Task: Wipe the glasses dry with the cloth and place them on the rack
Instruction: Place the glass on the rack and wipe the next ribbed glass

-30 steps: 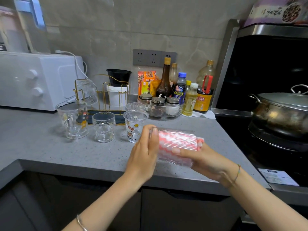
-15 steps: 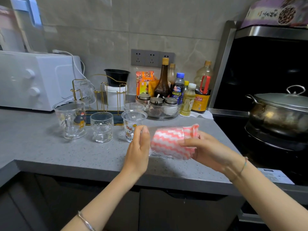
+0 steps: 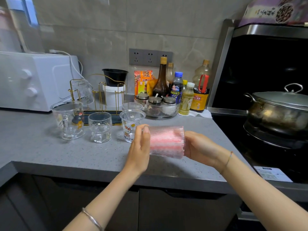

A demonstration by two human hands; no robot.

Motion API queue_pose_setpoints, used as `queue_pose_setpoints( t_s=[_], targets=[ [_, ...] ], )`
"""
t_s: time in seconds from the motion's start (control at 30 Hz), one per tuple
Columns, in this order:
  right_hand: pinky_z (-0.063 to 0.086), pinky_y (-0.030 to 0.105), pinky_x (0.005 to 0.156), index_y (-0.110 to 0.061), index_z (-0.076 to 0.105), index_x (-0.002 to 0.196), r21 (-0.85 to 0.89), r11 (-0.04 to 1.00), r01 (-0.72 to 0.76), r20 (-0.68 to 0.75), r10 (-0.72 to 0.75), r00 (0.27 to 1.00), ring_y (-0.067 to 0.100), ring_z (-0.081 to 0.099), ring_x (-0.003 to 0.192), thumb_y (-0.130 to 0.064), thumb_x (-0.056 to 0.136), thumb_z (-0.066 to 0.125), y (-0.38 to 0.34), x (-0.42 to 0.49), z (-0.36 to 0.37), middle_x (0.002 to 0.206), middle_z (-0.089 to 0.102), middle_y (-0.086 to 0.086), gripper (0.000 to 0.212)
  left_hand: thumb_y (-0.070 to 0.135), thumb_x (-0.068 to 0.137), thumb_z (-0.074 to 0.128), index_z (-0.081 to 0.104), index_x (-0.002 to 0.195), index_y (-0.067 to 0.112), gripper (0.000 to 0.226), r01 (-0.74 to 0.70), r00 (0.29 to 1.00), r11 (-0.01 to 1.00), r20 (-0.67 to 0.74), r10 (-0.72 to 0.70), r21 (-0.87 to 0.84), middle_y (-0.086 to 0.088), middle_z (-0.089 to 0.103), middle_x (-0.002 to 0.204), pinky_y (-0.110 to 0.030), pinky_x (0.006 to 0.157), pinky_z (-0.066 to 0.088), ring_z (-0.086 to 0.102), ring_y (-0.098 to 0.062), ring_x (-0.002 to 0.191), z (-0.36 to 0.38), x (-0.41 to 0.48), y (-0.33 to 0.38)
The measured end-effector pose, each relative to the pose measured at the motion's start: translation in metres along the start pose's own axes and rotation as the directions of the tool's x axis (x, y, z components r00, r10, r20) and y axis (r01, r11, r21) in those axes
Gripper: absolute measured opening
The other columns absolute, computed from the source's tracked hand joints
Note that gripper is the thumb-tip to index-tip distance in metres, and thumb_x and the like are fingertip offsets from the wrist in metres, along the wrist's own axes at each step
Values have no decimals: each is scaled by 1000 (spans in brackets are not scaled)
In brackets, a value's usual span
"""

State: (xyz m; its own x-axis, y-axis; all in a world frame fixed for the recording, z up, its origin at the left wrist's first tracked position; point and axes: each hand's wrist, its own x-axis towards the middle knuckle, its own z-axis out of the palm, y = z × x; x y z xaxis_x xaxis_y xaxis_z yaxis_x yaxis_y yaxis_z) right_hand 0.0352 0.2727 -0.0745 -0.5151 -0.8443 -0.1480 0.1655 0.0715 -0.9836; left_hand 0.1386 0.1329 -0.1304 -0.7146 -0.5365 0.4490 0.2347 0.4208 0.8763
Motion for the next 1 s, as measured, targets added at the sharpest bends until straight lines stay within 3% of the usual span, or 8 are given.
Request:
queue_pose_setpoints(
  t_s=[0.2, 0.3, 0.43, 0.53, 0.63, 0.73, 0.87, 1.0],
  targets=[
    [55, 24, 81, -11, 72, 105, 207, 978, 27, 188, -67, 980, 18, 70, 92, -59, 81, 51, 2, -6, 3, 99, 74, 8, 58, 70, 81, 14, 38, 106, 43, 44, -23, 999, 998, -24, 25, 61, -6, 50, 95, -4, 70, 37, 45, 13, 73, -5, 3, 3],
    [53, 25, 89, -12, 63, 120, 33, 994, 101, 229, -106, 968, 21, 64, 111, -39, 76, 75, 0, -7, 11, 122, 67, 9, 53, 68, 85, 17, 43, 111, 33, 51, -69, 997, 996, -19, 70, 50, -6, 53, 97, -12, 79, 40, 51, 3, 82, -2, 0, 5],
    [47, 27, 100, -3, 53, 130, -81, 982, 172, 229, -149, 962, 23, 59, 119, -18, 92, 50, 4, -6, 16, 128, 63, 10, 41, 66, 89, 16, 45, 117, 30, 54, 5, 1000, 1000, 5, -5, -17, 14, 53, 103, -20, 85, 40, 52, 8, 97, -1, -2, 12],
    [45, 29, 103, -5, 55, 129, -125, 966, 227, 223, -196, 955, 20, 59, 119, -16, 95, 48, 5, -10, 14, 127, 64, 7, 36, 60, 98, 13, 39, 123, 44, 40, 133, 986, 990, 112, -126, -53, 35, 38, 123, -19, 100, 25, 34, 16, 121, -4, 0, 22],
    [45, 21, 99, -13, 59, 122, -258, 926, 276, 222, -222, 949, 11, 60, 117, -15, 92, 53, 5, -15, 15, 122, 67, -4, 30, 74, 85, 25, 33, 144, 39, 69, 381, 908, 900, 271, -321, -212, 20, 24, 151, -26, 108, 26, 19, 2, 136, -13, 6, 25],
    [47, 15, 90, -12, 58, 120, -372, 869, 327, 241, -249, 938, 8, 63, 110, -3, 92, 56, 5, -17, 20, 116, 68, -5, 30, 87, 67, 33, 52, 136, 31, 91, 551, 810, 797, 388, -439, -248, -4, 62, 133, -36, 70, 59, 67, -22, 110, -21, 4, 27],
    [51, 19, 87, -12, 63, 114, -384, 840, 384, 138, -359, 923, 11, 68, 103, 1, 81, 70, 3, -15, 27, 109, 72, 0, 36, 81, 78, 36, 53, 135, 26, 81, 532, 847, 768, 223, -482, -357, -6, 63, 129, -29, 56, 56, 69, -21, 97, -17, 2, 31],
    [53, 23, 86, -9, 61, 118, -305, 881, 362, 129, -338, 932, 16, 68, 103, 10, 77, 70, 4, -11, 33, 112, 72, 5, 46, 57, 98, 28, 44, 140, 30, 51, 332, 935, 914, -46, -352, -233, 15, 46, 129, -24, 45, 49, 59, -11, 97, -10, 3, 34]
  ],
)
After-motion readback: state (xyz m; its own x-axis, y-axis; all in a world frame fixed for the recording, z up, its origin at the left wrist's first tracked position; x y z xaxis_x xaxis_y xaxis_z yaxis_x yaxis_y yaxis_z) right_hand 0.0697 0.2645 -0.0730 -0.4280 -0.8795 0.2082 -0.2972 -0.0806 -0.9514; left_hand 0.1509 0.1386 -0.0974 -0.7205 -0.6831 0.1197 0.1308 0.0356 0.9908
